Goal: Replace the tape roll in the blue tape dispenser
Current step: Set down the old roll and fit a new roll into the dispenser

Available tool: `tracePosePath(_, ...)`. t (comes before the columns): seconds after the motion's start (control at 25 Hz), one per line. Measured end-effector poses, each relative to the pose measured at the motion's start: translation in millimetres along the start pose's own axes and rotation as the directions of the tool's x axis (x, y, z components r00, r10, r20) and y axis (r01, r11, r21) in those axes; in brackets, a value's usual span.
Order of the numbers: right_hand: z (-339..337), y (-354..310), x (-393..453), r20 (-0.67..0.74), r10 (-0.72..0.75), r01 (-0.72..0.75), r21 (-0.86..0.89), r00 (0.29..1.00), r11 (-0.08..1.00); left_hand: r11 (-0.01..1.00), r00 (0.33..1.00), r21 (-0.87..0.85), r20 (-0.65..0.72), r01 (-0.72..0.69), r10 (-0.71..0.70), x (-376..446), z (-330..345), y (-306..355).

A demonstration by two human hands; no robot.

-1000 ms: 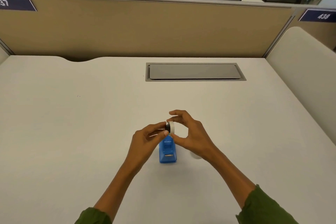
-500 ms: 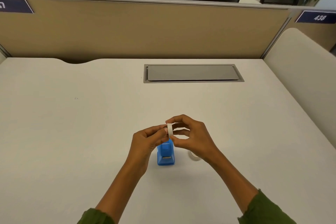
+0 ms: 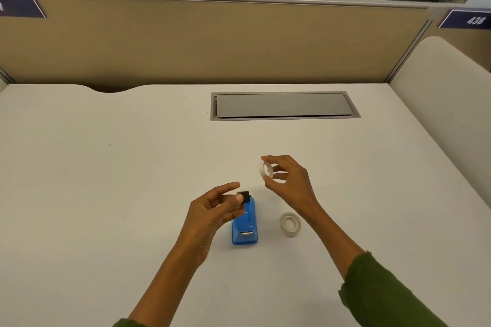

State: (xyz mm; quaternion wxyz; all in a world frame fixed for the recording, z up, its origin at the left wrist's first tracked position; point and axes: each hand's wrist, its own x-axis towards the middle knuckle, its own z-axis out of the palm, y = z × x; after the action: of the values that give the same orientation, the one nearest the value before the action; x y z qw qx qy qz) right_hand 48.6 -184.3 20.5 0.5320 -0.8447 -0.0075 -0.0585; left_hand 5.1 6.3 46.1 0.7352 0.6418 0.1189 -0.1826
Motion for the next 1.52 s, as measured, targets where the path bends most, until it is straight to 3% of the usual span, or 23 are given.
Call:
tracePosePath(0.16, 24, 36, 31, 0.059, 0.108, -0.096, -0.184, 0.992, 0.978, 1.0, 1.0, -0.01, -0.013, 0.005, -0.005, -4, -4, -2)
tracePosePath(0.28, 40, 50, 42, 0.13, 0.124, -0.083, -0.283, 0.984, 0.956, 0.998, 0.999, 0.065, -0.031, 0.026, -0.024, -2, -10, -5)
tracePosePath(0.64, 5, 42, 31, 0.184, 0.164, -0.104, -0.299, 0.969, 0.949, 0.999, 0.999, 0.037, -0.053, 0.015, -0.013, -4, -6, -4)
tracePosePath(0.8, -29, 38, -22, 0.427, 0.289, 0.035, -0.607, 0.857, 0.794, 0.999, 0.999, 0.033, -0.035, -0.002, 0.004, -9, 1, -7)
tracePosePath(0.92, -27, 43, -52, 0.457, 0.309, 0.101, -0.677, 0.834, 0.729, 1.0, 1.0, 0.027, -0.021, -0.01, 0.011, -14, 6, -8)
tracePosePath(1.04, -24, 46, -63, 0.345, 0.277, -0.027, -0.582, 0.897, 0.813, 0.999, 1.0, 0.044, 0.002, 0.003, -0.003, -22, 8, -11)
tracePosePath(1.16, -30, 29, -66, 0.258, 0.213, -0.122, -0.328, 0.943, 0.937, 1.0, 1.0, 0.027, -0.017, 0.008, -0.007, -27, 9, -11)
tracePosePath(1.32, -34, -19, -73, 0.24, 0.076, -0.093, 0.063, 0.968, 0.994, 0.999, 1.0, 0.041, -0.007, 0.008, -0.007, -31, 13, -8)
tracePosePath(1.52, -31, -43, -79, 0.257, -0.026, -0.015, 0.156, 0.966, 0.988, 0.993, 1.0, 0.119, 0.023, 0.004, -0.007, -37, 19, -5)
